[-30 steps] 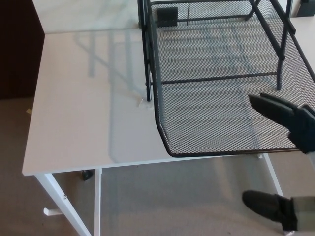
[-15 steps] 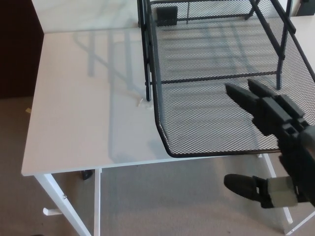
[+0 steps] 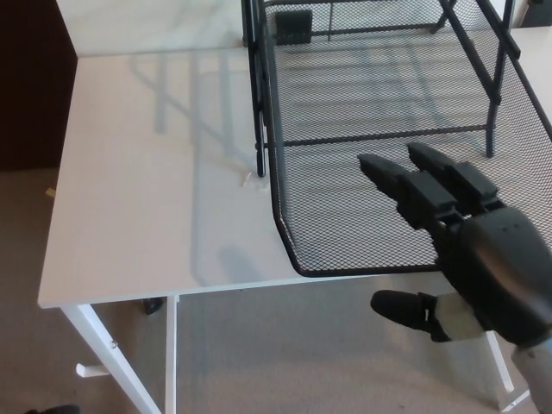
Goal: The robot walk towards a table in front and then pushes a layer of a file tray back to its original position using its right hand
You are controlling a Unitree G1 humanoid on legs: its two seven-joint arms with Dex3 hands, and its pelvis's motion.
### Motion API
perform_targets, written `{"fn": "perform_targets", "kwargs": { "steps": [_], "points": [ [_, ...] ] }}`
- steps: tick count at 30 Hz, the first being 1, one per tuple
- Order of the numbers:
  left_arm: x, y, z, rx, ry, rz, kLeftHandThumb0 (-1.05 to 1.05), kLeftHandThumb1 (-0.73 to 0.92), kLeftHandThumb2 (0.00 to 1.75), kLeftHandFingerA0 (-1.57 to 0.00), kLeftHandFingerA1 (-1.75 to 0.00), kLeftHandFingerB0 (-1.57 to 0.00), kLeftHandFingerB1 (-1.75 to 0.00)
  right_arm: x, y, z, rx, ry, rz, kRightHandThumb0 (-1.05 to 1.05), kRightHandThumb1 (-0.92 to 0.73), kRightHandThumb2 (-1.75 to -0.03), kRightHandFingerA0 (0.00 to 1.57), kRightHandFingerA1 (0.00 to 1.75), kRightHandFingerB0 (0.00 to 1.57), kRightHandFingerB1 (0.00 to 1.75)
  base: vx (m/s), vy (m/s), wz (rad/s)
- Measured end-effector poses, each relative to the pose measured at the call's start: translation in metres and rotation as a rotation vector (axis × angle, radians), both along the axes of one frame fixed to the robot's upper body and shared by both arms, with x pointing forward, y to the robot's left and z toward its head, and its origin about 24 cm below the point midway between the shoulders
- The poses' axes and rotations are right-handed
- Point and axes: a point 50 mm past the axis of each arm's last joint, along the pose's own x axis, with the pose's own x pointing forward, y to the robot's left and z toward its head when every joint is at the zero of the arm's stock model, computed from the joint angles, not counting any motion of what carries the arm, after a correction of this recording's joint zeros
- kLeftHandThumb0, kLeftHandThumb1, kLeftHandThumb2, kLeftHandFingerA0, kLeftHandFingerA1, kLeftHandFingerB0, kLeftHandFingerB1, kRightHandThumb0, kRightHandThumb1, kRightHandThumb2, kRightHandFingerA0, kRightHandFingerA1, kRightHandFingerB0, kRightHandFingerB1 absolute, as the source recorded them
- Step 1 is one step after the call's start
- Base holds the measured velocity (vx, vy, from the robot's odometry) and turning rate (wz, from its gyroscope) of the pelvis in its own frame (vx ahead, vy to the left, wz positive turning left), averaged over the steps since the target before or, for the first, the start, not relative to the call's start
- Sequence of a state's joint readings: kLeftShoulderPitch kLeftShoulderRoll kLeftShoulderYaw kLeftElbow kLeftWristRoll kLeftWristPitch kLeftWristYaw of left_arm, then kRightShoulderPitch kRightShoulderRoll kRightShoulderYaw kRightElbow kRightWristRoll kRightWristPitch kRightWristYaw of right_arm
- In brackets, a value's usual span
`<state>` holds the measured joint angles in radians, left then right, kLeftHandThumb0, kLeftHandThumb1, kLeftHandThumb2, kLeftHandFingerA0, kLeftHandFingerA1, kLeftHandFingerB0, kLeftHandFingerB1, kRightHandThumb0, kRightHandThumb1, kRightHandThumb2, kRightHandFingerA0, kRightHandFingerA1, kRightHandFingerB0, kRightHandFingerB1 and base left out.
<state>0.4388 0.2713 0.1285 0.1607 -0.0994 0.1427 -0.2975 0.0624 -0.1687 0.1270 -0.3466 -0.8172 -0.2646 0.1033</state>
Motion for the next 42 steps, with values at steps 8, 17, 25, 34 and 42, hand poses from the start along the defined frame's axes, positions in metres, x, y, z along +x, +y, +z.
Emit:
{"fn": "perform_targets", "kwargs": {
  "steps": [8,17,25,34,42],
  "points": [
    [0.004,-0.001,0.003,-0.001,-0.011,-0.007,-0.02,0.41,0.85,-0.3,-0.55,-0.23,-0.51,0.015,0.006,-0.01,-0.13,-0.017,-0.051,-0.64,-0.41,-0.79,0.0,0.17,0.0,0.27,0.0,0.0,0.0],
    [0.011,-0.001,0.007,0.002,-0.018,-0.026,-0.02,0.42,0.85,-0.27,-0.54,-0.23,-0.51,0.031,0.006,-0.024,-0.298,-0.048,-0.131,-0.6,-0.39,-0.76,0.0,0.16,0.0,0.26,0.0,0.0,0.0],
    [0.014,0.002,0.01,0.013,-0.01,-0.044,-0.02,0.42,0.85,-0.27,-0.54,-0.22,-0.5,0.042,0.005,-0.02,-0.404,-0.137,-0.205,-0.62,-0.38,-0.7,0.0,0.14,0.04,0.28,0.0,0.0,0.0],
    [0.015,0.001,0.011,0.008,0.001,-0.047,-0.01,0.42,0.85,-0.26,-0.54,-0.22,-0.5,0.052,0.011,-0.014,-0.439,-0.203,-0.236,-0.6,-0.39,-0.76,0.0,0.16,0.0,0.26,0.0,0.0,0.0],
    [0.017,0.0,0.014,0.006,-0.006,-0.054,-0.01,0.42,0.86,-0.25,-0.53,-0.22,-0.5,0.062,0.013,-0.015,-0.457,-0.2,-0.251,-0.62,-0.48,-0.57,0.0,0.2,0.02,0.27,0.0,0.0,0.0]
  ]
}}
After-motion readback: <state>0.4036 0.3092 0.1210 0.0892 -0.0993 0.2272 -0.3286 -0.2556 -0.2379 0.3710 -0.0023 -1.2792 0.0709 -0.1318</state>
